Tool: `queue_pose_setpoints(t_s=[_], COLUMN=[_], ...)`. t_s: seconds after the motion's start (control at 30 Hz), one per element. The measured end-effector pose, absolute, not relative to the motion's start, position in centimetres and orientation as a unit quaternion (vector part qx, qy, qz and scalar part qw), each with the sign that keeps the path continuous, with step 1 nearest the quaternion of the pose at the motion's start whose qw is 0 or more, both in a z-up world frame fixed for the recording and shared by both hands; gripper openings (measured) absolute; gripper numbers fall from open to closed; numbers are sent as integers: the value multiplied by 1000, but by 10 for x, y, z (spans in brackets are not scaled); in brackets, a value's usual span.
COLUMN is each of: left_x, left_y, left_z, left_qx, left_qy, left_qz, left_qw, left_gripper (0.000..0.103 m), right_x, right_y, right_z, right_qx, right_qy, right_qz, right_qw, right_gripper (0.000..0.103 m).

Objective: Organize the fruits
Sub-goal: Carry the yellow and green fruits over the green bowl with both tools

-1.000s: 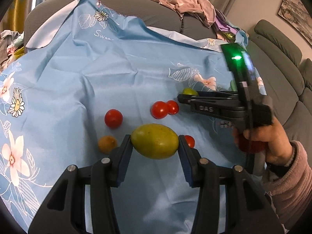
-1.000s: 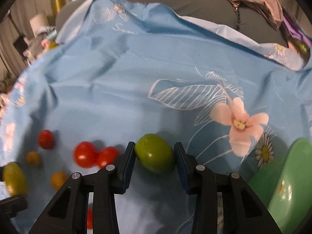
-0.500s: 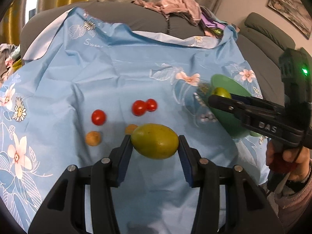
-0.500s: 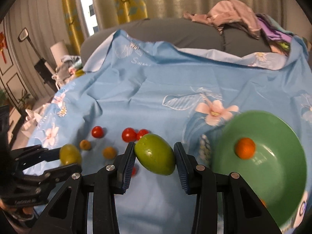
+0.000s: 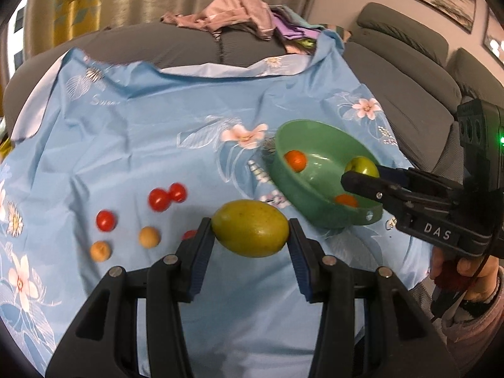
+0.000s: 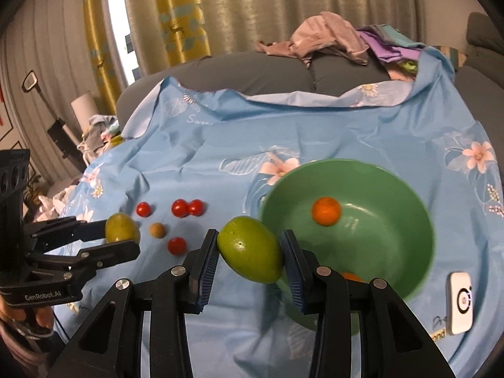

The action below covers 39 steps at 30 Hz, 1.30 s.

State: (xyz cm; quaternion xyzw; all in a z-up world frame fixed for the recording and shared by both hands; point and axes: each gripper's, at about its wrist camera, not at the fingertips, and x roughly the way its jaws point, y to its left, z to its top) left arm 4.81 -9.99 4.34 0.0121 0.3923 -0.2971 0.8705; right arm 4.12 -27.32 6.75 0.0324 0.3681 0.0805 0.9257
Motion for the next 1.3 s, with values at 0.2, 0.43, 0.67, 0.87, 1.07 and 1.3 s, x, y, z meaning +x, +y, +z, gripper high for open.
queue_pose_setpoints(t_s=[0.2, 0.43, 0.67, 0.87, 1.07, 1.3], left_x=[52, 60, 71, 83, 88, 94], left_y=[-127, -168, -207, -232, -242, -244], left_z=[52, 57, 50, 34, 22, 16], left_qx=[30, 57, 86, 113, 127, 131], left_qy=[386, 377, 379, 394, 404, 411], left_qz=[-317, -344, -364, -368, -363, -358], left_qw=[866, 858, 846, 835, 830, 828], left_gripper=[47, 47, 47, 47, 47, 47], right_x=[33, 27, 27, 30, 34, 37], right_y=[-295, -318, -342, -357, -363, -365], right_z=[68, 64, 56, 50, 42, 39], right_qx=[51, 69, 88, 96, 100, 102], right_qy=[359, 355, 361, 366, 374, 379], right_qz=[72, 57, 35, 21, 14, 13], right_qw=[929, 930, 928, 925, 922, 920], right_gripper=[42, 42, 42, 42, 42, 42])
